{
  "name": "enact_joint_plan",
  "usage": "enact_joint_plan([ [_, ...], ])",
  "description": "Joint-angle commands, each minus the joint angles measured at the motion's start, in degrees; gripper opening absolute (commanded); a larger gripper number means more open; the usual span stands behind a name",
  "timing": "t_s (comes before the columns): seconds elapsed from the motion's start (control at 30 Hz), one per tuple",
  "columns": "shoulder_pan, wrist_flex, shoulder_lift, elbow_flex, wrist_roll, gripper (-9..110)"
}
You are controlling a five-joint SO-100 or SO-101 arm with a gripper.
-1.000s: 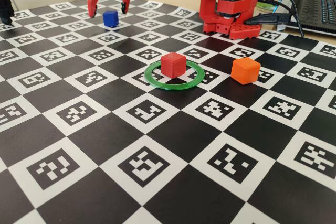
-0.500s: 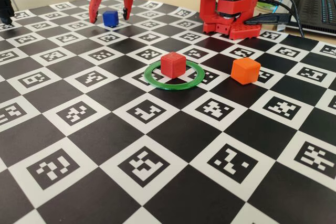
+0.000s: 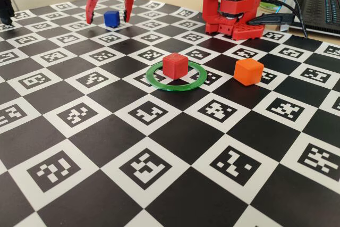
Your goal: Grab the red cube then put it in the green circle then put the blue cube on top and finally the orange cube on top
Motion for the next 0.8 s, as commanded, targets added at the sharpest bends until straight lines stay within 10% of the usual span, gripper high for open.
enact_joint_plan([
  [0.0, -0.4, -0.8, 2.7, -1.2, 5.4, 44],
  [0.77, 3.1, -4.6, 5.8, 0.0, 14.4, 41],
])
